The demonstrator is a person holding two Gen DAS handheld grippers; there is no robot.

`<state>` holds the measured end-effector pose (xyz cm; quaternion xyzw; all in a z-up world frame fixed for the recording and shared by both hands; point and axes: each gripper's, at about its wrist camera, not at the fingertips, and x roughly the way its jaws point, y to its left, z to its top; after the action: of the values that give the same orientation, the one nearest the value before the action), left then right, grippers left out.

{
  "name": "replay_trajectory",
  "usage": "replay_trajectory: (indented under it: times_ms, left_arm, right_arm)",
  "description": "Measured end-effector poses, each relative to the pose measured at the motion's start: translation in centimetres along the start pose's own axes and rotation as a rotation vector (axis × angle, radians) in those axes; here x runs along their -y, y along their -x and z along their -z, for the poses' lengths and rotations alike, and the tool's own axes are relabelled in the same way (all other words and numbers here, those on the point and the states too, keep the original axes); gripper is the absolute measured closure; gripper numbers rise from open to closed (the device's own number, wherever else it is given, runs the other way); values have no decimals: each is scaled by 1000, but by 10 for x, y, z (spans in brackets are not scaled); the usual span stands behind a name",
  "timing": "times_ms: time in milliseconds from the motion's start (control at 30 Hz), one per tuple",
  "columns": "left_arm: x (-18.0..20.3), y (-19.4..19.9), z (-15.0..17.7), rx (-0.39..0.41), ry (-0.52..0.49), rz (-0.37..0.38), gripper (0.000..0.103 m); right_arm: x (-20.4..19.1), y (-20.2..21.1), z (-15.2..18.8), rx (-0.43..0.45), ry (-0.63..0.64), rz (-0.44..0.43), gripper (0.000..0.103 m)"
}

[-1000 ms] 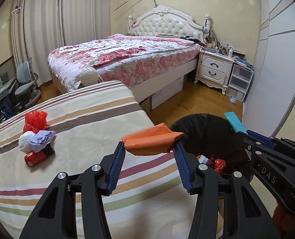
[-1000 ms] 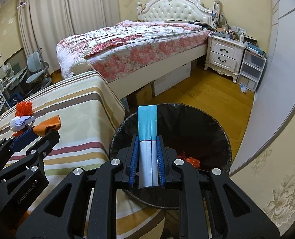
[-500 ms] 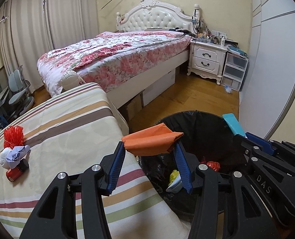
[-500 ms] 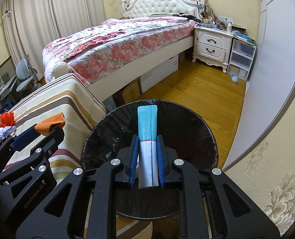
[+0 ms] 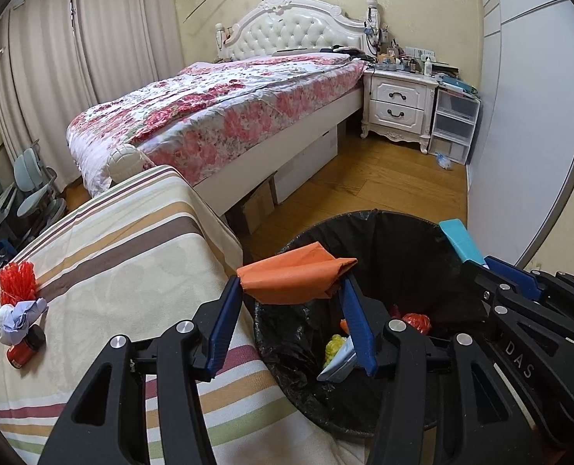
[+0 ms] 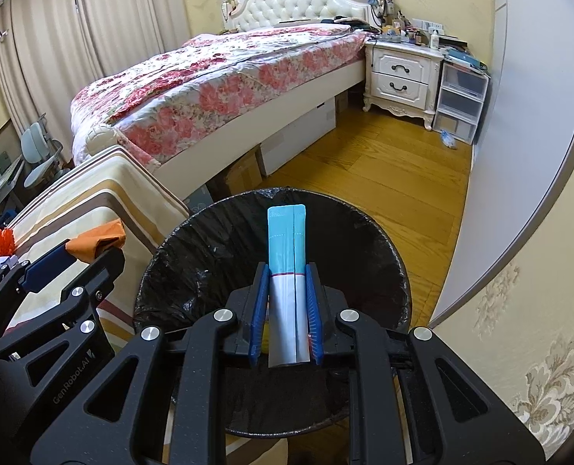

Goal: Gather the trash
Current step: 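Open both grippers to drop the tube and cloth into the bin, then move both tools back over the remaining trash on the bed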

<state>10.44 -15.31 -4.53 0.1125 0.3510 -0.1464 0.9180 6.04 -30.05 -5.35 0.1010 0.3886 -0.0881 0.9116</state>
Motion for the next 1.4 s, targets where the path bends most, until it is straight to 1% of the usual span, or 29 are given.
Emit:
replay_trajectory:
  times_ms: [33, 67, 100, 167, 200, 267, 400, 467, 567, 767, 1000, 1233, 1400]
  left_arm:
    - [1, -1, 0, -1, -3, -2, 50]
    - [1, -1, 1, -2, -6, -5, 46]
    - [1, -2, 0, -2, -7, -8, 42]
    - [1, -1, 1, -2, -2, -9, 37]
    - [0, 0, 1, -3, 4, -9, 34]
    - [-2, 1, 1, 1, 11, -13, 31]
    - [-5, 3, 0, 8, 13, -27, 29]
    - [-8, 5, 0, 9, 17, -38, 27]
    - [-15, 8, 2, 7, 24, -52, 27]
    - [-38, 20, 9, 5, 61, -77, 27]
    - [-79, 37, 29, -3, 126, -134, 27]
    - [-131, 57, 57, -13, 181, -230, 27]
    - [-174, 75, 76, -19, 245, -299, 27]
  right_arm:
    - [1, 0, 0, 1, -1, 0, 83]
    - [1, -1, 0, 1, -2, 1, 83]
    - [2, -1, 1, 1, -4, 4, 80]
    - [3, -1, 0, 6, -9, 10, 72]
    - [4, -1, 0, 6, -11, 12, 71]
    - [6, -1, 0, 6, -14, 16, 71]
    - [8, 3, 0, 15, -16, 26, 61]
    - [6, 4, 0, 18, -12, 28, 60]
    - [3, 6, -1, 24, -5, 26, 52]
    - [-11, 11, 0, 27, 12, 11, 50]
    - [-43, 15, 5, 22, 52, -38, 48]
    - [-101, 15, 13, 6, 150, -122, 48]
    - [-146, 16, 20, -9, 227, -186, 48]
